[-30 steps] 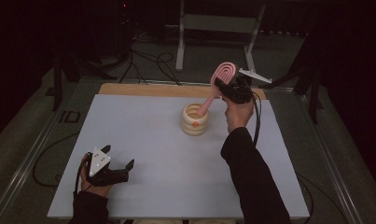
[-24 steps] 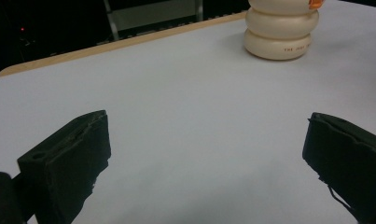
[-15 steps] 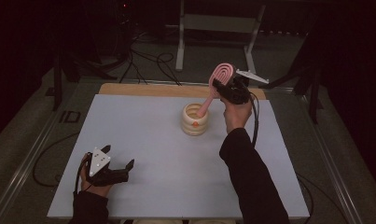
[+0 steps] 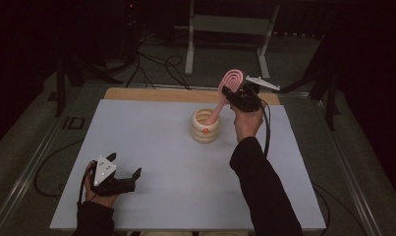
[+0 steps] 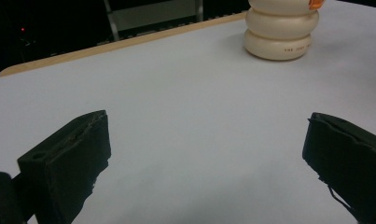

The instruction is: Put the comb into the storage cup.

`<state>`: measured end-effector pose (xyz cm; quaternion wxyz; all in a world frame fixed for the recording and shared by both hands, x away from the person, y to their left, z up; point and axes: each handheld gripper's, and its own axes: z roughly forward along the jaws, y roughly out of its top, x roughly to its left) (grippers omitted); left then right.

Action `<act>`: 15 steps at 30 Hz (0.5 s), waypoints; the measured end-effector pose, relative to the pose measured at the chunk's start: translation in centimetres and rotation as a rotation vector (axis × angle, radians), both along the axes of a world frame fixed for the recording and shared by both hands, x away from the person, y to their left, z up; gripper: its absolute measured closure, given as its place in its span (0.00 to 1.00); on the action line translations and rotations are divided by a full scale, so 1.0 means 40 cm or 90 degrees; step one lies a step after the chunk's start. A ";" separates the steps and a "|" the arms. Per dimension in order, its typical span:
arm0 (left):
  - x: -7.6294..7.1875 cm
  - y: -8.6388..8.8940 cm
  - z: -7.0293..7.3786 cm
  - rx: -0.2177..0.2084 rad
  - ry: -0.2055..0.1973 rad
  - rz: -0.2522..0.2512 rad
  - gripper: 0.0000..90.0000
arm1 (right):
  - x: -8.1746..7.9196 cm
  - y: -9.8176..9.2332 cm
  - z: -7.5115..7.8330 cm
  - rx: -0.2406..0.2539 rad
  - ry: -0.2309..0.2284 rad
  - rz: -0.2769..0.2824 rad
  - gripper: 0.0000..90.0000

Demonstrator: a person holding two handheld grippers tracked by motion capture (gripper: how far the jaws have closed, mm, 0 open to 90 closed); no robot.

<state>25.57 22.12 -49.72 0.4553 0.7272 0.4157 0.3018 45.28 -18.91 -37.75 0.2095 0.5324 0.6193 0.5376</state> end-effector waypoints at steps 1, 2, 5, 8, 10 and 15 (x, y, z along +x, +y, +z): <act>0.000 0.000 0.000 0.000 0.000 0.000 0.02 | 0.000 0.000 -0.002 -0.001 0.000 -0.001 0.71; 0.000 0.000 0.000 -0.001 -0.001 0.000 0.02 | 0.000 0.001 -0.003 -0.001 0.000 0.000 0.71; 0.000 0.000 0.000 -0.001 -0.001 0.000 0.02 | -0.001 0.002 -0.007 -0.001 0.000 -0.005 0.71; 0.000 0.000 0.000 0.000 0.000 0.000 0.02 | -0.002 0.002 -0.009 0.001 -0.004 -0.010 0.71; 0.000 0.000 0.000 0.001 0.000 0.000 0.02 | -0.003 0.002 -0.012 0.000 -0.004 -0.013 0.71; 0.000 0.000 0.000 0.000 0.000 -0.001 0.02 | -0.003 0.005 -0.017 -0.005 -0.004 -0.013 0.71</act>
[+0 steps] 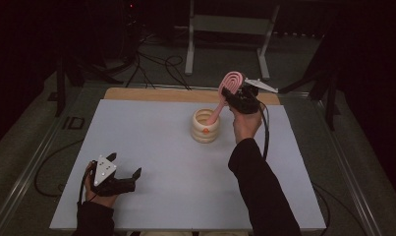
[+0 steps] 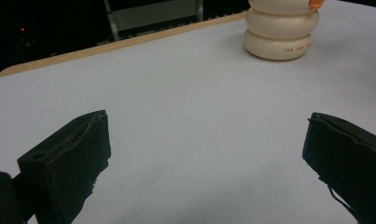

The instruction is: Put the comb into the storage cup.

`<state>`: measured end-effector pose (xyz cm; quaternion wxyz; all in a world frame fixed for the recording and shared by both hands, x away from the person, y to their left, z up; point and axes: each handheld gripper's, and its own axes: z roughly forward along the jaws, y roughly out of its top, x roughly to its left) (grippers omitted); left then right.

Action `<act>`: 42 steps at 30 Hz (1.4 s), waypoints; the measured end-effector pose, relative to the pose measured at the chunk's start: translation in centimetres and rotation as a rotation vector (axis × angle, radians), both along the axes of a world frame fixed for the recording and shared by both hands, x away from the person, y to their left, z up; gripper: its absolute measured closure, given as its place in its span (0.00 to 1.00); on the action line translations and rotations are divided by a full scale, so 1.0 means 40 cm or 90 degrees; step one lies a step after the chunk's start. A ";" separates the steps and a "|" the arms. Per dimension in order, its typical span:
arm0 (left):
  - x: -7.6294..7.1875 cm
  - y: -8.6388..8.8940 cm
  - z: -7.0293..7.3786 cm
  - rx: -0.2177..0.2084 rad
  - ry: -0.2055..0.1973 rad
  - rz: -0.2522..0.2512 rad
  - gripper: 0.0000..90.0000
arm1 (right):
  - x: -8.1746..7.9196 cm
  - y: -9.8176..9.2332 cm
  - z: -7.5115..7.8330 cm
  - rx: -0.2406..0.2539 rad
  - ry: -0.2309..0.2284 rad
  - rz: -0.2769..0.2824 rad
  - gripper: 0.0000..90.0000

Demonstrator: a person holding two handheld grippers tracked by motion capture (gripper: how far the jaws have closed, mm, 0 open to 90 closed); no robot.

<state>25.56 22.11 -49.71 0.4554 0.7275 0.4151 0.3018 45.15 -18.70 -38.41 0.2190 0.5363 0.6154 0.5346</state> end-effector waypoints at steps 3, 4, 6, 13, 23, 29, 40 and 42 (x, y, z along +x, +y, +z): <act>0.000 0.000 0.000 0.000 0.000 0.000 0.02 | -0.001 0.002 -0.002 -0.002 0.001 0.000 0.71; 0.000 0.000 0.000 0.000 0.000 0.000 0.02 | 0.000 0.002 -0.004 -0.002 0.001 0.000 0.71; 0.000 0.001 0.000 0.000 -0.001 0.001 0.02 | 0.000 0.003 -0.007 -0.001 0.002 0.000 0.71; 0.000 0.000 0.000 0.000 0.000 0.000 0.02 | 0.001 0.006 -0.019 0.002 0.007 0.002 0.71; 0.000 0.000 0.000 0.001 0.001 -0.001 0.02 | 0.002 0.012 -0.041 0.004 0.016 0.002 0.71; 0.000 -0.001 -0.001 0.001 0.001 -0.002 0.02 | 0.002 0.015 -0.045 0.004 0.018 0.003 0.71; 0.000 -0.001 -0.001 0.001 0.001 -0.002 0.02 | 0.002 0.019 -0.054 -0.001 0.020 0.006 0.71; 0.001 -0.001 -0.001 0.002 0.002 -0.001 0.02 | 0.002 0.020 -0.059 -0.002 0.023 0.006 0.71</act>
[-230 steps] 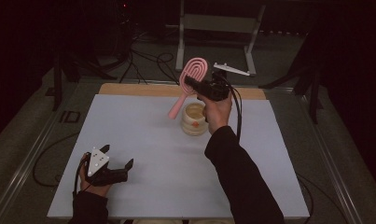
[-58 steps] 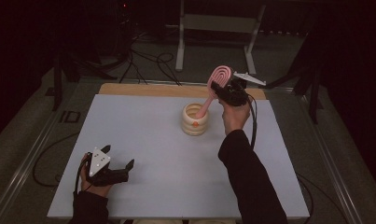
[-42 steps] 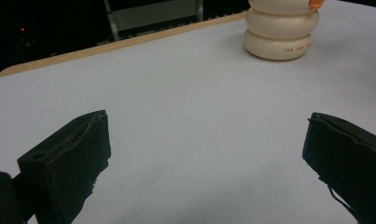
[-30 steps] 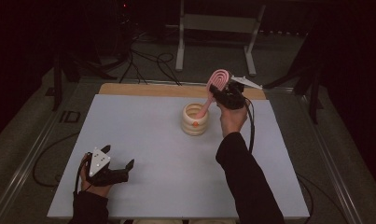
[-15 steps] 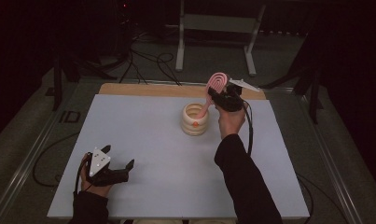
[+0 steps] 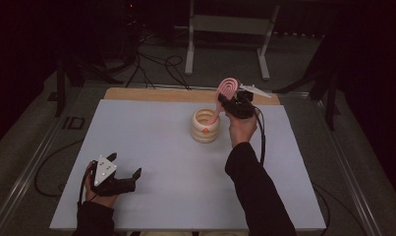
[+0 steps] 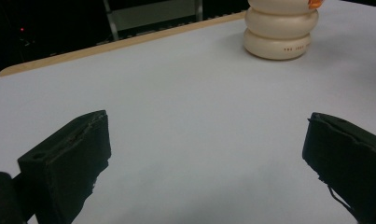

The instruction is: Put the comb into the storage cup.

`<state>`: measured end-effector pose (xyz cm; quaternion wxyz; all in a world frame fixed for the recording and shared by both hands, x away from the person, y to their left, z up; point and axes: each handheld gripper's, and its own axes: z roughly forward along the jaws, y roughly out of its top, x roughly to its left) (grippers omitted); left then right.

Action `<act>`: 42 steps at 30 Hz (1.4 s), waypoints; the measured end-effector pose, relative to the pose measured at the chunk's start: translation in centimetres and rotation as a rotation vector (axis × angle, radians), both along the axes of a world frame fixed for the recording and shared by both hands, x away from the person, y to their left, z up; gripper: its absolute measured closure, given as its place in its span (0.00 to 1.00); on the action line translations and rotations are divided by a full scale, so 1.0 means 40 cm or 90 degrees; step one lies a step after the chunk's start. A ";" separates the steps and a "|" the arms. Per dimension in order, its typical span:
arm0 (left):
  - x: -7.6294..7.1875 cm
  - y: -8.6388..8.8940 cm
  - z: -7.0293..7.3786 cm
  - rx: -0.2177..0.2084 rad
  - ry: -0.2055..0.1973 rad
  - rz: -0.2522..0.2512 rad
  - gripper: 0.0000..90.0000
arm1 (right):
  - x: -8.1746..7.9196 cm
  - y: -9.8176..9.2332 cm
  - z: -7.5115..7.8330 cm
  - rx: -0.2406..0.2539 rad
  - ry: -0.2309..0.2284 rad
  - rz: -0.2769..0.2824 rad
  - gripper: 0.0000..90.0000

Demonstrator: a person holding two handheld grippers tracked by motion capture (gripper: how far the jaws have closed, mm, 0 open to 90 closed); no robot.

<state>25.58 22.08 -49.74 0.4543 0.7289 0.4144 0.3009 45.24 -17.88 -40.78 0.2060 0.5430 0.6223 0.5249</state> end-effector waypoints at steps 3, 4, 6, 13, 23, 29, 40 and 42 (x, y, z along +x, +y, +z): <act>0.000 0.000 0.000 0.001 0.000 0.000 0.02 | 0.000 0.001 -0.003 -0.002 0.002 0.000 0.71; 0.000 0.000 0.000 0.001 0.000 0.000 0.02 | 0.001 0.002 -0.004 -0.006 0.001 0.000 0.71; 0.000 0.000 0.000 0.001 0.000 -0.001 0.02 | 0.000 0.003 -0.006 -0.010 0.003 0.001 0.71; 0.000 0.000 0.000 0.001 0.000 0.000 0.02 | -0.001 0.007 -0.012 -0.011 0.003 0.002 0.71; -0.001 0.000 0.000 -0.001 -0.001 0.001 0.02 | 0.001 0.022 -0.033 -0.013 0.010 0.008 0.71; 0.000 0.000 0.000 0.000 -0.001 0.001 0.02 | 0.000 0.032 -0.037 -0.012 0.012 0.011 0.71; -0.001 0.000 0.000 0.002 -0.001 0.001 0.02 | 0.000 0.047 -0.053 -0.013 0.019 0.018 0.71; -0.001 0.000 0.000 0.002 -0.001 0.001 0.02 | 0.000 0.048 -0.055 -0.014 0.018 0.018 0.71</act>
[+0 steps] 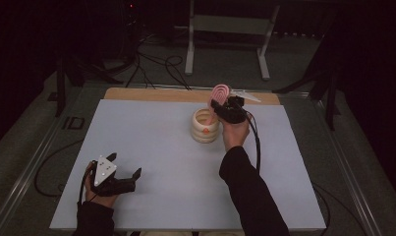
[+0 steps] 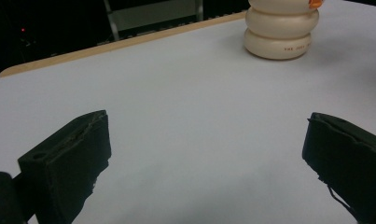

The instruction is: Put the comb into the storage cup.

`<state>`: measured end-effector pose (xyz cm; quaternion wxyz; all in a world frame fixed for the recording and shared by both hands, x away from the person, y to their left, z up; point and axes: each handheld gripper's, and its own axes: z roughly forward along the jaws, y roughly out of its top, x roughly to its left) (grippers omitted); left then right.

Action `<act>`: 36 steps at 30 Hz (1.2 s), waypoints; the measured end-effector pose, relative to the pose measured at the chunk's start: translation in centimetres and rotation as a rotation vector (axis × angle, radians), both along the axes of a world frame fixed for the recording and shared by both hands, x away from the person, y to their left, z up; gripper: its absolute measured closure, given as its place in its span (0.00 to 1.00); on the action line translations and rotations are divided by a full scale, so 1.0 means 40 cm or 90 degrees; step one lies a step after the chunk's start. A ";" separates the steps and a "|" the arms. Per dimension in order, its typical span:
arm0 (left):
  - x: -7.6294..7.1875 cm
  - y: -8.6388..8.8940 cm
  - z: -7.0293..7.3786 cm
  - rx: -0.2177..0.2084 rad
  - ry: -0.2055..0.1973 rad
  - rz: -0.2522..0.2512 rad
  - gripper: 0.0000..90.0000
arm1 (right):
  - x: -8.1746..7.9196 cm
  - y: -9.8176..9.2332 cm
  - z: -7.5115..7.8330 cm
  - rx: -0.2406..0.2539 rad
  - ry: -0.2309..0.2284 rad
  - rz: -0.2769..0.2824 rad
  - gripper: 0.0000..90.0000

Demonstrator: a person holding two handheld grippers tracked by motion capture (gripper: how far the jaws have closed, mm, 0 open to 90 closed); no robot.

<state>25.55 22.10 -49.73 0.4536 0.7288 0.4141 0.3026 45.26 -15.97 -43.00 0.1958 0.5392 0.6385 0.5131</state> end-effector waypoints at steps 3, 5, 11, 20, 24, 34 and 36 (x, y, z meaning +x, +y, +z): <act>0.000 0.000 0.000 0.000 0.000 0.000 0.02 | 0.000 0.003 -0.004 -0.003 0.002 0.002 0.71; -0.001 0.001 0.000 0.000 0.000 0.001 0.02 | 0.000 0.007 -0.005 -0.003 0.002 0.005 0.71; -0.002 0.001 0.000 0.002 0.001 0.002 0.02 | -0.001 0.012 -0.006 -0.008 -0.001 0.008 0.71; -0.003 0.002 -0.001 0.004 0.001 0.002 0.02 | -0.001 0.018 -0.008 0.005 0.000 0.009 0.71; -0.003 0.002 -0.001 0.004 0.001 0.003 0.02 | -0.002 0.025 -0.008 0.012 -0.001 0.011 0.71; -0.004 0.003 -0.001 0.004 0.001 0.003 0.02 | -0.005 0.035 -0.013 0.017 0.000 0.013 0.71; -0.004 0.003 -0.002 0.005 0.001 0.003 0.02 | -0.005 0.035 -0.014 0.018 0.000 0.012 0.71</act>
